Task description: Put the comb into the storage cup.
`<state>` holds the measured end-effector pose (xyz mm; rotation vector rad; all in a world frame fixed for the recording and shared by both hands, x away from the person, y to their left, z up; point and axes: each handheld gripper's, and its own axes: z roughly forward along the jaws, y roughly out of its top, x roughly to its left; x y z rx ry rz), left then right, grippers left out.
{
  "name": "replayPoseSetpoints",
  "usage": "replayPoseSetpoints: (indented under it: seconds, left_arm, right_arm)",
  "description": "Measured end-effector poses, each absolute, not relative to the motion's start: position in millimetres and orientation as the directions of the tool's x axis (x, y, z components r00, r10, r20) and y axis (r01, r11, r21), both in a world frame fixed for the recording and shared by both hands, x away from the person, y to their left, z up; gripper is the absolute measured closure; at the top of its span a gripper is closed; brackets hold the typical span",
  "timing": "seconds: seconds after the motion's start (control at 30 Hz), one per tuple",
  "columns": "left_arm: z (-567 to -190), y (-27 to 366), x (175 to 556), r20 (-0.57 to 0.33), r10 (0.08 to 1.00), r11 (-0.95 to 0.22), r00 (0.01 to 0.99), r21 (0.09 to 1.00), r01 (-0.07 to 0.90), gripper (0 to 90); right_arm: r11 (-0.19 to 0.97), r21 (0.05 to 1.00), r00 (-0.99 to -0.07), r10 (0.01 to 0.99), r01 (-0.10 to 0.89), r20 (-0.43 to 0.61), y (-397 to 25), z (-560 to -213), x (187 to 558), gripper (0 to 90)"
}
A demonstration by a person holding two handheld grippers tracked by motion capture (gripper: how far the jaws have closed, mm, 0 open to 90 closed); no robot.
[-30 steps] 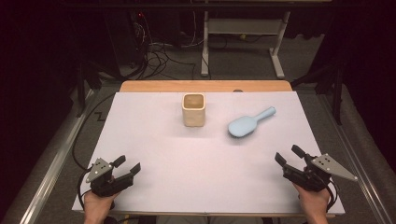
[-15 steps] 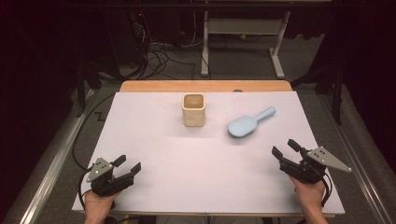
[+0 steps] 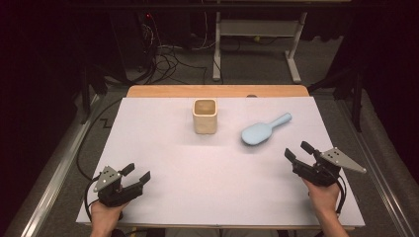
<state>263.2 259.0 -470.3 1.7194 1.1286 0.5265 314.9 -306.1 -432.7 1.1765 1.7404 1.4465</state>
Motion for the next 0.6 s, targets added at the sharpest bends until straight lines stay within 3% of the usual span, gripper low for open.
replayPoseSetpoints:
  seconds: [0.6]
  left_arm:
    - [-471, 258, 265, -0.139, 0.870, -0.099, 0.474, 0.891, 0.443, 30.7]
  right_arm:
    - [0.023, 0.959, -0.435, 0.894, 0.283, 0.107, -301, -428, 340, 32.1]
